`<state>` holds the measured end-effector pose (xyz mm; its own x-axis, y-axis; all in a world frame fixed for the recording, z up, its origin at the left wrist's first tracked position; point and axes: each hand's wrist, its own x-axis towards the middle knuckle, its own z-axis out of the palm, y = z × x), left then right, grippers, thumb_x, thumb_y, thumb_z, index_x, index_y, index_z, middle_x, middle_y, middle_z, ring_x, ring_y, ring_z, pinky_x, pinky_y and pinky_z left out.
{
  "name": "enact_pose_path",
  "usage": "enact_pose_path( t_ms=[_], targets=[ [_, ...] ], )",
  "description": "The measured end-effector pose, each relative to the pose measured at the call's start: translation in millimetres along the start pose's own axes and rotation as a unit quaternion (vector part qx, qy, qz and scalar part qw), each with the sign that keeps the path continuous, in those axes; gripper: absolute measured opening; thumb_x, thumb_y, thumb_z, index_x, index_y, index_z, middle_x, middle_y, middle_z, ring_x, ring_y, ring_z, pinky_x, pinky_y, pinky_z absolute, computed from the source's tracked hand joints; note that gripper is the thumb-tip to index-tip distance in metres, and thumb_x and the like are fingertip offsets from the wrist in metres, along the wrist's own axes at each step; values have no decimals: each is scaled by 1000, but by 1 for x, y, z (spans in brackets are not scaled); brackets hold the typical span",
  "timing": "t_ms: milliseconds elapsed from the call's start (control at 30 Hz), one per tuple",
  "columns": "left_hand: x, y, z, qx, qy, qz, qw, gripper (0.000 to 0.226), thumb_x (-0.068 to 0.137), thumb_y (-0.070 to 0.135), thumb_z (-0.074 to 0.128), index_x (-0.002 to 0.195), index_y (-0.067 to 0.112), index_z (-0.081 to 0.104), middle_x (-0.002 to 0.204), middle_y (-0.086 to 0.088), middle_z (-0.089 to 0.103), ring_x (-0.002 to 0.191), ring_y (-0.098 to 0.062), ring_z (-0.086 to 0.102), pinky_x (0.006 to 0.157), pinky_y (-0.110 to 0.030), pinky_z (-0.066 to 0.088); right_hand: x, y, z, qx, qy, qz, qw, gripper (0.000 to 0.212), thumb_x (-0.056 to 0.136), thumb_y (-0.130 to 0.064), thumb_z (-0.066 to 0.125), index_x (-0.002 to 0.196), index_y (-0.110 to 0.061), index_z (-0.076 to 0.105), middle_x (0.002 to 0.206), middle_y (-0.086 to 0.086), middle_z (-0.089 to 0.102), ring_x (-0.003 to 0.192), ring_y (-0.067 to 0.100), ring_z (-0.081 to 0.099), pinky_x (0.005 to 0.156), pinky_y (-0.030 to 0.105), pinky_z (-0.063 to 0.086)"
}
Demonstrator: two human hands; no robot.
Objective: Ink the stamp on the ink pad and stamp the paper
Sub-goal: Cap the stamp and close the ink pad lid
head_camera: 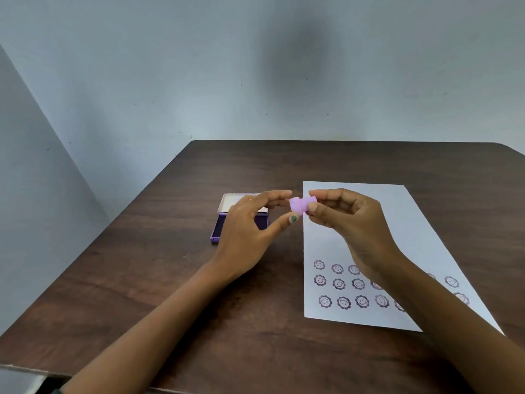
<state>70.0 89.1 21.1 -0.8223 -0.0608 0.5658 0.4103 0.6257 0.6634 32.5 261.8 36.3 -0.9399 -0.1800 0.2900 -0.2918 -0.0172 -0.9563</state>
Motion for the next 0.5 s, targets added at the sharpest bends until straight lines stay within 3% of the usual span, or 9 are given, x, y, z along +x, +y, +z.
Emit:
enact_pose_path(
  t_ms=[100, 200, 300, 500],
  targets=[
    [4, -8, -10, 71, -18, 17, 997, 50, 80, 57, 56, 124, 34, 55, 115, 26, 58, 108, 4, 48, 96, -20, 29, 1, 3, -3, -82, 47, -36, 995, 27, 74, -24, 72, 100, -21, 65, 95, -8, 68, 84, 6, 67, 70, 9, 52],
    [11, -25, -25, 126, -33, -19, 991, 62, 76, 67, 55, 130, 39, 46, 130, 21, 51, 121, -2, 39, 100, -26, 21, 2, 6, -5, -138, 75, -63, 986, 28, 74, -24, 73, 100, -17, 64, 96, -5, 66, 83, 6, 64, 68, 4, 49],
    [14, -44, -39, 157, -61, -81, 982, 77, 69, 72, 52, 136, 36, 40, 142, 10, 45, 133, -11, 31, 103, -29, 16, 5, 7, -1, -185, 65, -84, 977, 28, 75, -25, 73, 99, -14, 64, 95, -3, 65, 81, 6, 62, 66, 4, 48],
    [18, -63, -54, 180, -134, -149, 963, 97, 58, 79, 52, 142, 33, 32, 149, 5, 35, 140, -14, 18, 110, -41, 15, 22, 8, 15, -247, 17, -112, 962, 24, 77, -22, 71, 98, -11, 65, 90, -3, 64, 75, 5, 59, 65, 10, 43]
  ],
)
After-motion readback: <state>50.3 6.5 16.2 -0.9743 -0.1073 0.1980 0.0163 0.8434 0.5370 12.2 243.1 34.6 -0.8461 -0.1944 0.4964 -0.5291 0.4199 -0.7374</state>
